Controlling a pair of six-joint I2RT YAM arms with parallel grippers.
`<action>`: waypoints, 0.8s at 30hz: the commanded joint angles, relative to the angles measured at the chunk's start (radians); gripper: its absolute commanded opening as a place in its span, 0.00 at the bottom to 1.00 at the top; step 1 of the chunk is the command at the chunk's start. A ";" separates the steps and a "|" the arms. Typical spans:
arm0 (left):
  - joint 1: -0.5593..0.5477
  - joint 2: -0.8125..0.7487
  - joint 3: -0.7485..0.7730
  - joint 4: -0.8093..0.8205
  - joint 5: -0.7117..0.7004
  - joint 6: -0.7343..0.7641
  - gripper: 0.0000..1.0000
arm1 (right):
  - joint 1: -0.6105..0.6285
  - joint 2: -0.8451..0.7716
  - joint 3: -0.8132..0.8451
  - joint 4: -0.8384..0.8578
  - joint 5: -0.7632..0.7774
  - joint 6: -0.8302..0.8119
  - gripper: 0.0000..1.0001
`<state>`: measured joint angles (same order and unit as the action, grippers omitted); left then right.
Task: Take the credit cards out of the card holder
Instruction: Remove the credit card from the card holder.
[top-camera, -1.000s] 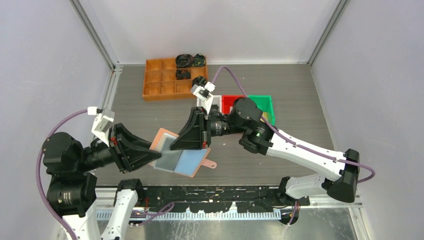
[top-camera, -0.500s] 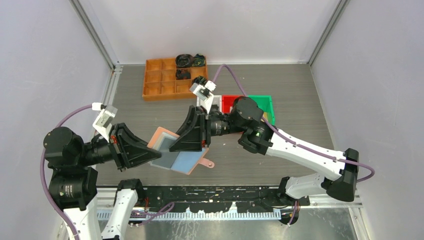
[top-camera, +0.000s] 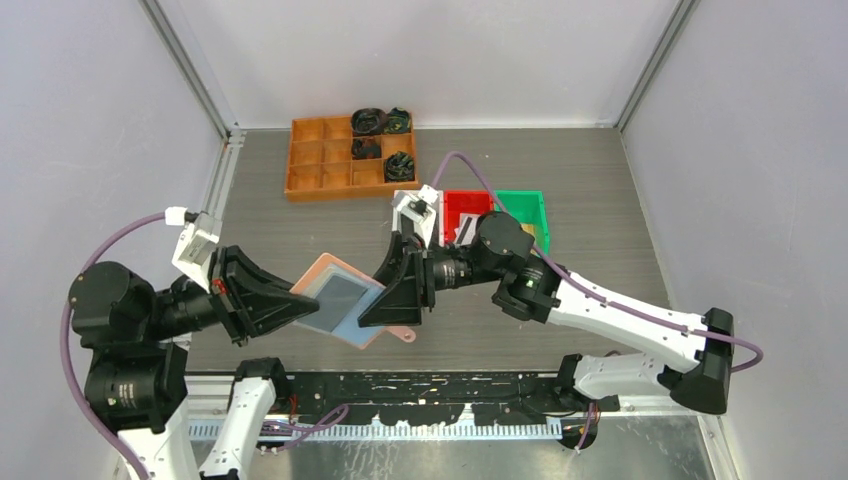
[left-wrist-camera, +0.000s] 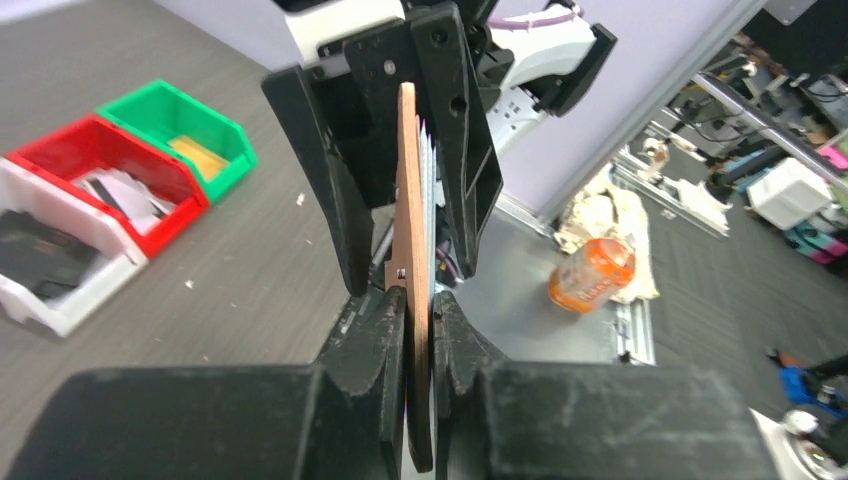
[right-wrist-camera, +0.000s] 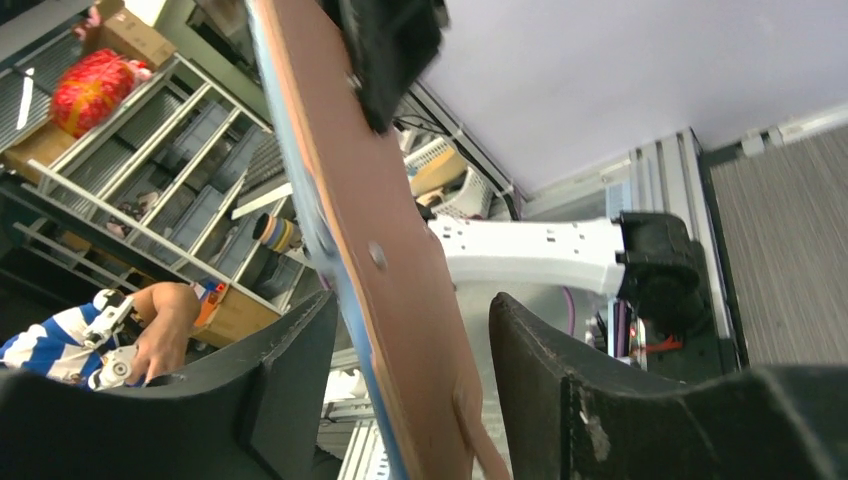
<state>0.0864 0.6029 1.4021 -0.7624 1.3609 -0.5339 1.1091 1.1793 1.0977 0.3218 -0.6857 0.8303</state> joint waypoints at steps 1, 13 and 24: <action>0.005 0.026 0.080 -0.083 -0.082 0.158 0.00 | 0.000 -0.105 -0.008 -0.128 0.059 -0.070 0.62; 0.005 -0.046 -0.014 -0.007 -0.137 0.141 0.03 | -0.001 -0.027 0.111 -0.144 0.223 0.031 0.04; 0.006 -0.091 -0.028 -0.117 -0.219 0.350 0.13 | 0.003 0.011 0.141 -0.240 0.335 0.009 0.01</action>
<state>0.0933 0.5182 1.3388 -0.8272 1.1183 -0.2485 1.1091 1.2114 1.2007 0.0242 -0.4240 0.8661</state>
